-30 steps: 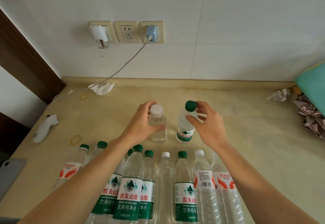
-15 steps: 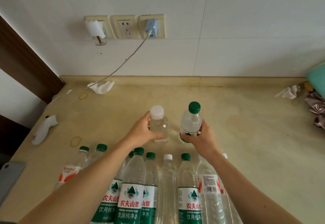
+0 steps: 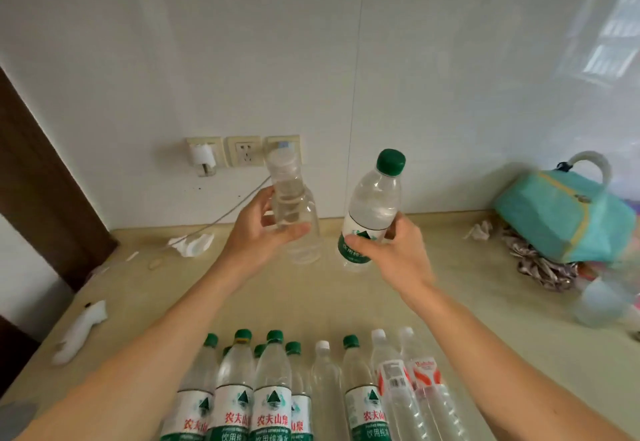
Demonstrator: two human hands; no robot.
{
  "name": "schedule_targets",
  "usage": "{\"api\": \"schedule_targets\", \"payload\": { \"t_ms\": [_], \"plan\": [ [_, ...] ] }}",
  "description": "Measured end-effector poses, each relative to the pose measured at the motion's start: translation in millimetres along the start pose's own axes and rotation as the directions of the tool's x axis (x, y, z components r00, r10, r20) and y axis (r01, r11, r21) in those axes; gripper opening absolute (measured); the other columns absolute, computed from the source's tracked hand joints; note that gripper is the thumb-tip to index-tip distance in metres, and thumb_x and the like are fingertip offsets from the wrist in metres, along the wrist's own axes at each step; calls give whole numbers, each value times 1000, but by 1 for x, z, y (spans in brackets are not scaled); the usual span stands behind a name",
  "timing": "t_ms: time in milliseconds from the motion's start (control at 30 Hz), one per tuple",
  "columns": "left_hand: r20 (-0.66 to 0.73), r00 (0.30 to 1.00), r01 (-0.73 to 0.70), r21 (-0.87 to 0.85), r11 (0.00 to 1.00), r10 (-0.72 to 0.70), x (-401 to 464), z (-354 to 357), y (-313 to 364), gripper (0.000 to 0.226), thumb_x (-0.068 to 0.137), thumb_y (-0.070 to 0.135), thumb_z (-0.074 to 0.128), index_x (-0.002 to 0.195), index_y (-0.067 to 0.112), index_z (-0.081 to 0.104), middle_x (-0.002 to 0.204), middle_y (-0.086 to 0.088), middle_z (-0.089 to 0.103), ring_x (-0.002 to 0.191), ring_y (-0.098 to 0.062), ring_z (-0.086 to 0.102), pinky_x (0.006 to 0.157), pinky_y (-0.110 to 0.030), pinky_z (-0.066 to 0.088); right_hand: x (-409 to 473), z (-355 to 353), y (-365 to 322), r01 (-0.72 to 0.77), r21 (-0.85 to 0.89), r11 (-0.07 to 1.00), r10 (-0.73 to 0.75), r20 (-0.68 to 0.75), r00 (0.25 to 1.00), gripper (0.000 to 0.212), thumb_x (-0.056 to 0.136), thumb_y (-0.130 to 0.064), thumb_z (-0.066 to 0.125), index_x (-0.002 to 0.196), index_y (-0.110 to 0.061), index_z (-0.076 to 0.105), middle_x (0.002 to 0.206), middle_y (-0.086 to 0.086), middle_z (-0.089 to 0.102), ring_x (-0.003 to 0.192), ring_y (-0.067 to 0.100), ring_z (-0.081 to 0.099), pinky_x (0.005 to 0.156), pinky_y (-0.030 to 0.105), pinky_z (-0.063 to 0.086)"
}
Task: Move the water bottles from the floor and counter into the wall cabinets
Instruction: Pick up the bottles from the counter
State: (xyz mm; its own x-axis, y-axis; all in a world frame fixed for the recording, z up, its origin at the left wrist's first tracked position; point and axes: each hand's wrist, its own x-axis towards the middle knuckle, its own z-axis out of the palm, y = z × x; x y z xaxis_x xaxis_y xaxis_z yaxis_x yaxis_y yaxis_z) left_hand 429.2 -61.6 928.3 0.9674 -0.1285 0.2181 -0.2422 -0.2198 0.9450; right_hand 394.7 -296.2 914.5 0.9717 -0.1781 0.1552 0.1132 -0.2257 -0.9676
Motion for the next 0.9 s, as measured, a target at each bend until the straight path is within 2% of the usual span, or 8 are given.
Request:
{"api": "schedule_targets", "payload": {
  "t_ms": [67, 167, 300, 533, 633, 700, 800, 900],
  "plan": [
    [-2, 995, -100, -10, 995, 100, 3, -11, 47, 55, 74, 33, 89, 121, 42, 62, 112, 14, 73, 99, -6, 70, 79, -20, 57, -6, -12, -41, 69, 22, 997, -69, -21, 997, 43, 68, -29, 89, 102, -35, 62, 94, -25, 73, 88, -7, 67, 66, 11, 50],
    [-22, 972, -233, -43, 972, 232, 9, -23, 116, 57, 72, 34, 89, 123, 38, 63, 109, 8, 73, 100, -14, 70, 90, -38, 58, -11, -35, -104, 194, 37, 980, -192, -51, 980, 46, 66, -31, 89, 105, -33, 64, 97, -21, 74, 90, -6, 68, 67, 12, 52],
    [-111, 923, -379, -112, 918, 368, 15, -34, 202, 74, 70, 41, 88, 134, 38, 52, 112, 6, 74, 102, -17, 71, 87, -52, 59, -6, -70, -188, 370, 81, 926, -361, -104, 927, 41, 71, -15, 89, 103, -28, 67, 94, -15, 77, 87, -1, 72, 67, 11, 53],
    [-228, 765, -625, -33, 780, 603, 29, -40, 333, 87, 77, 46, 80, 150, 32, 35, 117, 0, 73, 104, -17, 72, 86, -49, 59, 20, -120, -315, 574, 111, 811, -555, -161, 816, 48, 73, -16, 88, 115, -22, 66, 101, -7, 78, 94, 7, 74, 72, 22, 56],
    [-230, 714, -673, 35, 738, 662, 44, -36, 374, 81, 84, 42, 77, 152, 31, 34, 115, -2, 72, 104, -15, 70, 88, -41, 57, 39, -137, -349, 597, 87, 797, -575, -195, 795, 47, 70, -22, 88, 111, -27, 66, 99, -12, 77, 94, 7, 74, 77, 31, 57],
    [-232, 700, -683, 60, 728, 676, 57, -32, 393, 76, 88, 39, 76, 151, 32, 35, 115, -1, 70, 107, -15, 68, 93, -44, 55, 55, -147, -365, 580, 58, 813, -561, -192, 805, 42, 72, -23, 88, 106, -30, 65, 94, -18, 76, 87, 1, 73, 70, 26, 53],
    [-230, 711, -659, 113, 744, 665, 79, -20, 409, 75, 89, 41, 74, 153, 38, 33, 116, 6, 66, 112, -14, 63, 99, -51, 53, 81, -158, -378, 505, 18, 863, -496, -159, 853, 42, 75, -23, 87, 111, -27, 66, 98, -13, 76, 95, 9, 72, 67, 31, 53],
    [-223, 750, -603, 155, 783, 622, 102, -9, 408, 75, 89, 40, 74, 152, 41, 34, 116, 5, 64, 110, -12, 61, 98, -47, 53, 103, -159, -381, 456, -24, 890, -455, -137, 880, 39, 78, -22, 85, 111, -23, 64, 101, -7, 75, 96, 16, 71, 74, 38, 58]
  ]
}}
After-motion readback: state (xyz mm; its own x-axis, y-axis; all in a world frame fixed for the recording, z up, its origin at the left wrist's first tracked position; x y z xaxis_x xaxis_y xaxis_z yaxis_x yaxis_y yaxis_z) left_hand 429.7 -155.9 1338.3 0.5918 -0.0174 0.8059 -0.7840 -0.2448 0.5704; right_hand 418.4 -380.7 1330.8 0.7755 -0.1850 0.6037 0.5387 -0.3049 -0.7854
